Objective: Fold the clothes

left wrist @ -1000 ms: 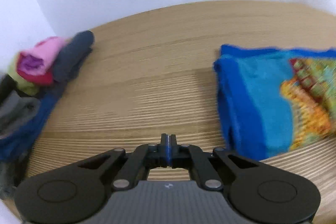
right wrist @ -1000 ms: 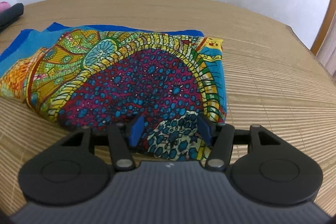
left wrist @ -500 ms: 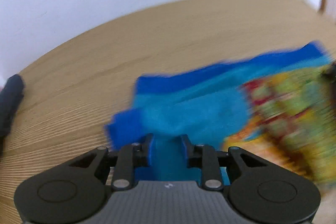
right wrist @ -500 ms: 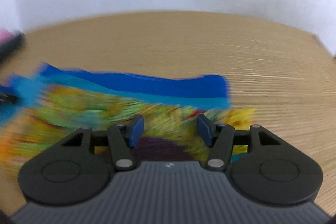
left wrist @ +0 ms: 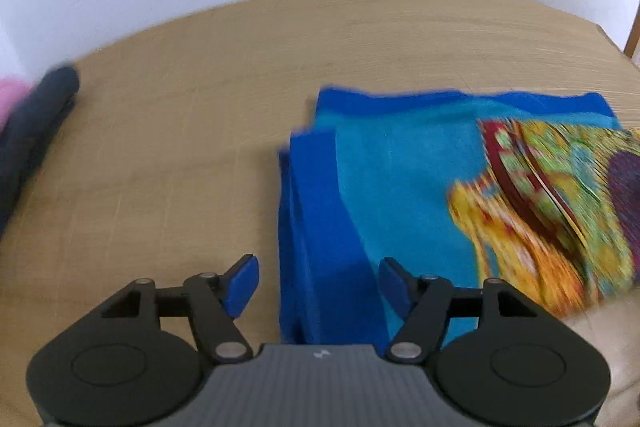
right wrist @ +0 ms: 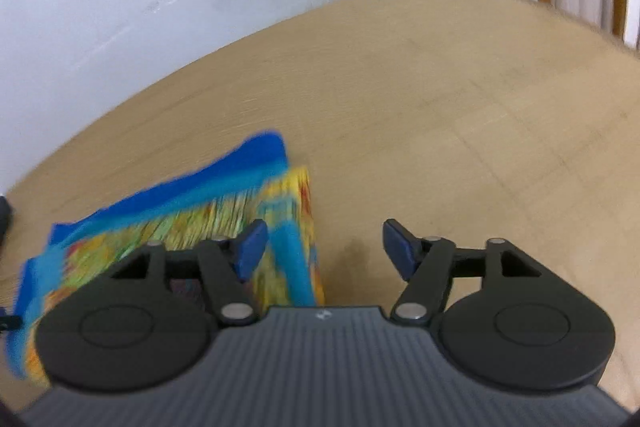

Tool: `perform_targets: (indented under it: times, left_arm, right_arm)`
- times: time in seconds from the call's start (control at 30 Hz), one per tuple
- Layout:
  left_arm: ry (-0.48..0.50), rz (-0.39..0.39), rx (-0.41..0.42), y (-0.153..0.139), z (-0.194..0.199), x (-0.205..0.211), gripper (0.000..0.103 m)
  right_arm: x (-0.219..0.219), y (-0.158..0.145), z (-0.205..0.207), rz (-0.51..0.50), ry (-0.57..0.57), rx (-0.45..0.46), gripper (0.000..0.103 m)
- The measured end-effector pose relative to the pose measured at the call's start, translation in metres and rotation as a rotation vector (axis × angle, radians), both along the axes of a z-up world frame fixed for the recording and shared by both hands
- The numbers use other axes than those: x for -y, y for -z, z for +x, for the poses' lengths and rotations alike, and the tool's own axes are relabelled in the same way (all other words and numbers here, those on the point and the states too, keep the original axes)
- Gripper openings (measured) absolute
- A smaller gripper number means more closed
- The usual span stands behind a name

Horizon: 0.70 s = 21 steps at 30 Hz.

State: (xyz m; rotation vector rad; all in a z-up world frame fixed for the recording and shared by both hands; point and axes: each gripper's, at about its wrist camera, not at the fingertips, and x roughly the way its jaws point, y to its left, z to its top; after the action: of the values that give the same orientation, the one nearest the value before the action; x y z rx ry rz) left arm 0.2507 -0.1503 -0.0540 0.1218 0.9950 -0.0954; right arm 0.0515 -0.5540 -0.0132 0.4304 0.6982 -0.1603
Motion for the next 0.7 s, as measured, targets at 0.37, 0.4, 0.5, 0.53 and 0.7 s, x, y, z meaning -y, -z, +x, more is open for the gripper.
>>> perform_targets:
  times: [0.37, 0.4, 0.5, 0.53, 0.7]
  left_arm:
    - [0.004, -0.105, 0.062, 0.005, -0.047, -0.003, 0.070]
    - [0.005, -0.106, 0.073, 0.005, -0.047, -0.003, 0.068]
    - [0.016, -0.135, 0.106, 0.004, -0.048, -0.004, 0.068]
    - [0.024, -0.156, 0.114, 0.005, -0.046, -0.006, 0.068]
    - [0.032, -0.199, 0.097, 0.016, -0.038, -0.004, 0.063]
  right_arm:
    - [-0.048, 0.024, -0.060, 0.006, -0.043, -0.052, 0.072]
    - [-0.053, 0.023, -0.060, -0.006, -0.055, -0.050, 0.072]
    - [-0.059, 0.021, -0.057, -0.034, -0.072, -0.046, 0.072]
    - [-0.060, 0.021, -0.056, -0.043, -0.077, -0.044, 0.073]
    - [-0.069, 0.028, -0.038, -0.090, -0.086, -0.057, 0.074]
